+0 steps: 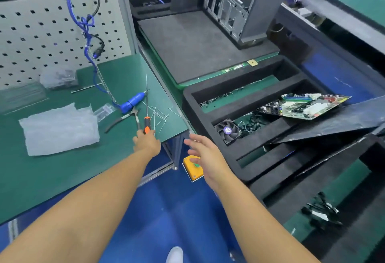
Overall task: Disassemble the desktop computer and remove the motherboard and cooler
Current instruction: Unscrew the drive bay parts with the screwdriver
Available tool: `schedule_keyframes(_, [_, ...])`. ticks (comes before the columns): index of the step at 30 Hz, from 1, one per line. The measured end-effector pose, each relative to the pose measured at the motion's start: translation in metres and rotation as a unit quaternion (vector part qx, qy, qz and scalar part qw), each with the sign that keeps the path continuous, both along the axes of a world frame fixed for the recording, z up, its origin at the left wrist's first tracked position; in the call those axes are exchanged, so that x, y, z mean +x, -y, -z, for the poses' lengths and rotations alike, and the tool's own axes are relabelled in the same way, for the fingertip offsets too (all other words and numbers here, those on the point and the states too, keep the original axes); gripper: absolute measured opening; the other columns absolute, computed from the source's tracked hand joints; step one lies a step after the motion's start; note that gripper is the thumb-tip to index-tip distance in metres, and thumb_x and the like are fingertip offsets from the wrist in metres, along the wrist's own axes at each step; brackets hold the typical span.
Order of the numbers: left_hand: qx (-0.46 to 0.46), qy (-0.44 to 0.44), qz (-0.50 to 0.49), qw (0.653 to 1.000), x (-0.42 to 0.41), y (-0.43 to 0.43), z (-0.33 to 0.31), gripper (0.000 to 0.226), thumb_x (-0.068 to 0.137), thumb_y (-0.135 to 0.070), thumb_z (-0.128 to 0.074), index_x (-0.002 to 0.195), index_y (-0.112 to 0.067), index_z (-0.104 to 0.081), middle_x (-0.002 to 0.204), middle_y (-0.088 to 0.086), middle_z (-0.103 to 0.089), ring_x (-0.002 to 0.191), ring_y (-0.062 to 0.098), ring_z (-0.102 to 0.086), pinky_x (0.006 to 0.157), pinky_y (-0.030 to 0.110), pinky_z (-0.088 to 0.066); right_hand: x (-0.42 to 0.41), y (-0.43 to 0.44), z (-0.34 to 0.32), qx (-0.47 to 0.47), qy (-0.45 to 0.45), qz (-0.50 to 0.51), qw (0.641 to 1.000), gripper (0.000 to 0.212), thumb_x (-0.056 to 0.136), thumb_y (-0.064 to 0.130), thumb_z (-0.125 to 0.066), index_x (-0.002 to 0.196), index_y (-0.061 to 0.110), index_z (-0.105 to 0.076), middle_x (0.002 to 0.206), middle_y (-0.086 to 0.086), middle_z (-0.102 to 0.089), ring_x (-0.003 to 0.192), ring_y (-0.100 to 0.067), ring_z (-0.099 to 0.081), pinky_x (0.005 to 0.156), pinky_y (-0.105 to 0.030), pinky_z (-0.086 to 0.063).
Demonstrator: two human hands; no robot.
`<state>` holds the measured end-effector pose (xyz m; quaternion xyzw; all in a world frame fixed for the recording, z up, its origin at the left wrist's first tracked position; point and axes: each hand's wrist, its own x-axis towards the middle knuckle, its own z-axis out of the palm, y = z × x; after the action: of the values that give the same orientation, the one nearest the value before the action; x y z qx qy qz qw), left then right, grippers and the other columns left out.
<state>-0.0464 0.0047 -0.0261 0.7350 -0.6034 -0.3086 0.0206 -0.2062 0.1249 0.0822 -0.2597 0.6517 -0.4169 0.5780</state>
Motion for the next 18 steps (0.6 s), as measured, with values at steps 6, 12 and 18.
schedule_keyframes(6, [-0.076, -0.018, -0.018, 0.997, 0.003, -0.003, 0.009, 0.015, 0.093, -0.012, -0.061, 0.108, -0.008, -0.061, 0.125, 0.018, -0.04, 0.108, 0.039, -0.049, 0.095, 0.049, -0.046, -0.008, -0.01, 0.011, 0.021, 0.017, 0.019, 0.999, 0.021, 0.088, 0.03, -0.07, 0.109, 0.031, -0.07, 0.111, 0.003, -0.071, 0.104, -0.017, -0.066, 0.095, -0.038, -0.055])
schedule_keyframes(12, [-0.155, -0.155, -0.142, 0.965, -0.012, -0.031, -0.032, 0.014, 0.091, -0.01, -0.058, 0.082, -0.011, -0.047, 0.09, 0.014, -0.056, 0.078, 0.029, -0.051, 0.063, 0.035, -0.036, -0.012, -0.017, -0.004, -0.015, -0.044, -0.03, 0.998, 0.023, 0.092, 0.027, -0.062, 0.114, 0.033, -0.062, 0.11, 0.009, -0.069, 0.091, -0.005, -0.066, 0.079, -0.023, -0.055])
schedule_keyframes(18, [-0.21, -0.318, -0.214, 0.899, -0.047, -0.097, -0.116, 0.021, 0.088, -0.032, -0.053, 0.086, -0.027, -0.034, 0.075, 0.001, -0.058, 0.06, 0.021, -0.05, 0.051, 0.032, -0.036, 0.0, -0.031, -0.051, -0.152, -0.24, -0.153, 0.947, 0.073, 0.087, -0.008, -0.044, 0.139, 0.043, -0.046, 0.139, 0.017, -0.043, 0.093, 0.009, -0.054, 0.08, -0.012, -0.049])
